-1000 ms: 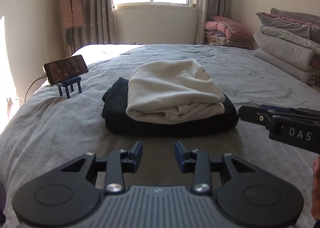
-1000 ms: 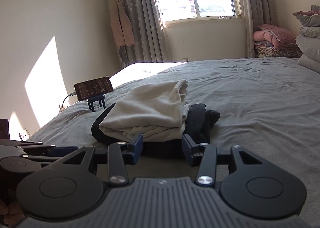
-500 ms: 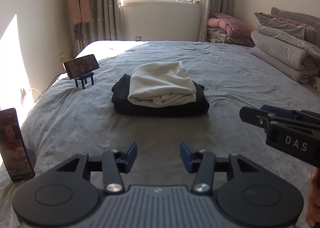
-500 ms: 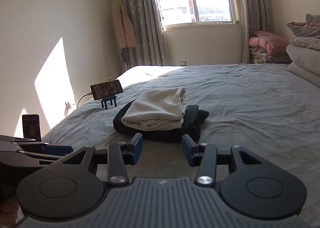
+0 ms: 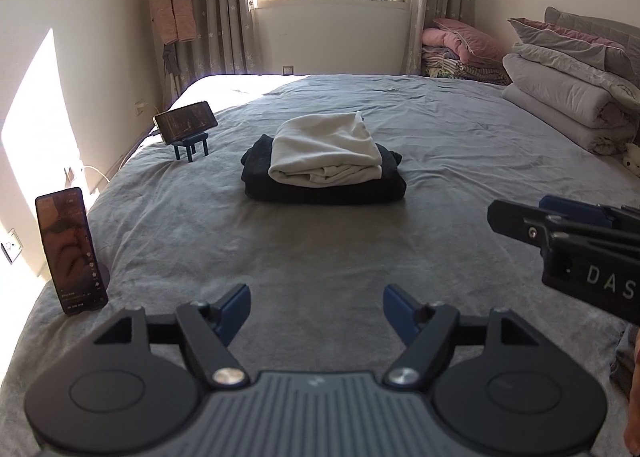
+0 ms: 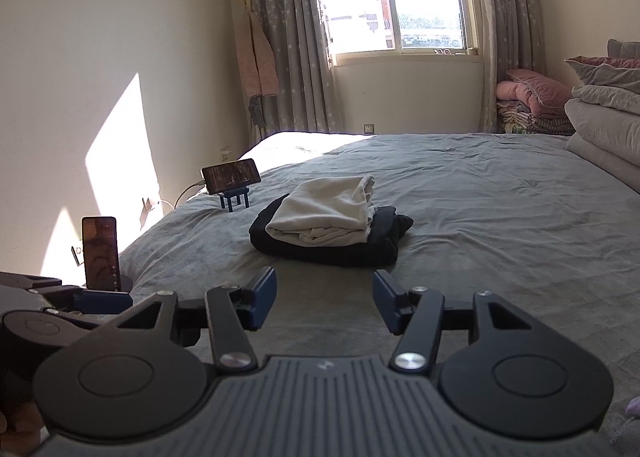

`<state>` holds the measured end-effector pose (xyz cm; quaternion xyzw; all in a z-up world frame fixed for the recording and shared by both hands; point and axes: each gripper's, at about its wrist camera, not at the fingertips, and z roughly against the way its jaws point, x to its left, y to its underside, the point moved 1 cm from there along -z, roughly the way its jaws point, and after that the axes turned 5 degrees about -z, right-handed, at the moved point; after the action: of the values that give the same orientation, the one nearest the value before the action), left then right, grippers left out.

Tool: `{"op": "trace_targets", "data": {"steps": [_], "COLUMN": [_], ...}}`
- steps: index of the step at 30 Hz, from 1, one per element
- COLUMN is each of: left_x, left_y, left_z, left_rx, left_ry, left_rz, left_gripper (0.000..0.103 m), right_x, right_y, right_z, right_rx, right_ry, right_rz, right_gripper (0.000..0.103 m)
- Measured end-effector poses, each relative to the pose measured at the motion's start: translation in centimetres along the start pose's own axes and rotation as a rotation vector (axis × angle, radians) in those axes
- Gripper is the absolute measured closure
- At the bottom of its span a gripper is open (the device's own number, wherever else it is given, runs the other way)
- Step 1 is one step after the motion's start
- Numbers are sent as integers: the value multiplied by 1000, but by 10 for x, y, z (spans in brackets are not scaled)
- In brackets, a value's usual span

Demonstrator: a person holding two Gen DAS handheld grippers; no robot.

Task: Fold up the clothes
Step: 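Open both grippers and pull them back from the stacked clothes, then grasp the sweatshirt edge with the right gripper while the left gripper straightens it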

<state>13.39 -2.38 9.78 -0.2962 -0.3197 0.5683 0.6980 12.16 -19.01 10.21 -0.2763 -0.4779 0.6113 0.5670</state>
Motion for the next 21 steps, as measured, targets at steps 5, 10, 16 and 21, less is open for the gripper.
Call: {"op": "trace_targets", "data": {"steps": [5,10,16,21], "left_x": [-3,-5,1,12], "left_y": [16,36,30,2], "left_z": [15,22,15,-14], "left_rx": [12,23,-25,-87], "left_ry": [-23,-10,26,32], "left_rz": [11,29,38,22], "left_gripper": [14,8,8,9], "right_x": [5,9,7,1], "right_y": [9,23,20,0], "right_z": [17,31,26,-7], "right_rx": [12,18,3,-18], "right_ry": [6,-2,-4,-31], "right_rz": [-5,-4,31,30], "right_gripper": [37,31,31,31]}}
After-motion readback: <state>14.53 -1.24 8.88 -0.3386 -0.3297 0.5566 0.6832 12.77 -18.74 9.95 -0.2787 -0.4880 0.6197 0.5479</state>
